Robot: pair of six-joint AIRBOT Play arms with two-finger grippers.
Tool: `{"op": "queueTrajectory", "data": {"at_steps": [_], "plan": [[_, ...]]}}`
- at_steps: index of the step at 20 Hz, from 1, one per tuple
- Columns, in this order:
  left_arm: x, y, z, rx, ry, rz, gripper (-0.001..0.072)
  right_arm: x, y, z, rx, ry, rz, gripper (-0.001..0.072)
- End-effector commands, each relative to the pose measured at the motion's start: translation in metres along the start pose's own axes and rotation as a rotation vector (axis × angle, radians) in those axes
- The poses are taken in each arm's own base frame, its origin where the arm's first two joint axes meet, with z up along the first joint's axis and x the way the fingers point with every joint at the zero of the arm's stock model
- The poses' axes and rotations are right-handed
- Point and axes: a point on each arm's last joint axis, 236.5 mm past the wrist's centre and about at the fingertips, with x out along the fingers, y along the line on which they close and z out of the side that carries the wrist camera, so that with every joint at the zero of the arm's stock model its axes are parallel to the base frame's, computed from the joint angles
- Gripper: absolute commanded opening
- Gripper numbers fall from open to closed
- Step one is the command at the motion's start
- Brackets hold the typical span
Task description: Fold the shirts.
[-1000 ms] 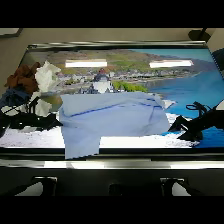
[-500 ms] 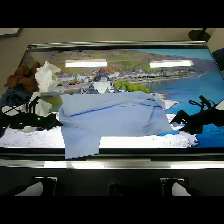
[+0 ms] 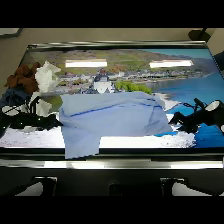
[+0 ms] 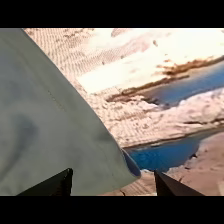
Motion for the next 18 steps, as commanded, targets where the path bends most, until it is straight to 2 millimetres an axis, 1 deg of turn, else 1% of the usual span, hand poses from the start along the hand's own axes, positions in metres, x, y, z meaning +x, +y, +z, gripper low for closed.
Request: {"op": "queueTrajectory", "data": {"at_steps": [1,4,5,6,7,8,9,10,11,12,13,14,15,16,17,18], "plan": [[0.000,0.000,0.001,0.002,-0.002,0.000,0.0036,0.026,0.005,-0.005,0.034,0.069,0.054,0.0616],[0.000,0.000,0.001,0.002,-0.002,0.000,0.0036,0.038,0.006,-0.007,0.060,0.101,0.072,0.0615],[0.000,0.000,0.001,0.002,-0.002,0.000,0.0036,0.041,0.006,-0.007,0.067,0.107,0.078,0.0599],[0.000,0.000,0.001,0.002,-0.002,0.000,0.0036,0.042,0.007,-0.007,0.072,0.108,0.081,0.0499],[0.000,0.000,0.001,0.002,-0.002,0.000,0.0036,0.043,0.007,-0.005,0.077,0.100,0.083,0.0242],[0.000,0.000,0.001,0.003,-0.002,0.000,0.0036,0.041,0.008,-0.004,0.074,0.098,0.084,0.0050],[-0.003,-0.002,0.002,0.009,-0.003,-0.002,0.0035,0.036,0.011,-0.005,0.051,0.109,0.091,0.0047],[-0.009,-0.007,0.008,0.025,-0.016,-0.004,0.0034,0.024,0.019,-0.002,-0.005,0.106,0.111,0.0045],[-0.022,-0.016,0.019,0.056,-0.052,-0.005,0.0033,0.007,0.029,0.008,-0.058,0.065,0.128,0.0045],[-0.043,-0.030,0.038,0.105,-0.126,-0.001,0.0032,-0.022,0.041,0.027,-0.110,-0.025,0.133,0.0045],[-0.073,-0.049,0.059,0.163,-0.222,0.005,0.0031,-0.064,0.057,0.052,-0.165,-0.163,0.137,0.0045],[-0.116,-0.077,0.083,0.220,-0.356,0.010,0.0031,-0.122,0.079,0.078,-0.217,-0.346,0.149,0.0045],[-0.170,-0.111,0.103,0.275,-0.517,0.008,0.0032,-0.187,0.104,0.096,-0.268,-0.533,0.173,0.0045],[-0.228,-0.148,0.113,0.328,-0.682,-0.003,0.0032,-0.261,0.130,0.102,-0.321,-0.737,0.199,0.0045],[-0.291,-0.188,0.112,0.386,-0.856,-0.022,0.0033,-0.349,0.155,0.096,-0.373,-0.983,0.221,0.0046],[-0.357,-0.229,0.098,0.463,-1.044,-0.042,0.0034,-0.429,0.173,0.075,-0.416,-1.204,0.234,0.0046]]}}
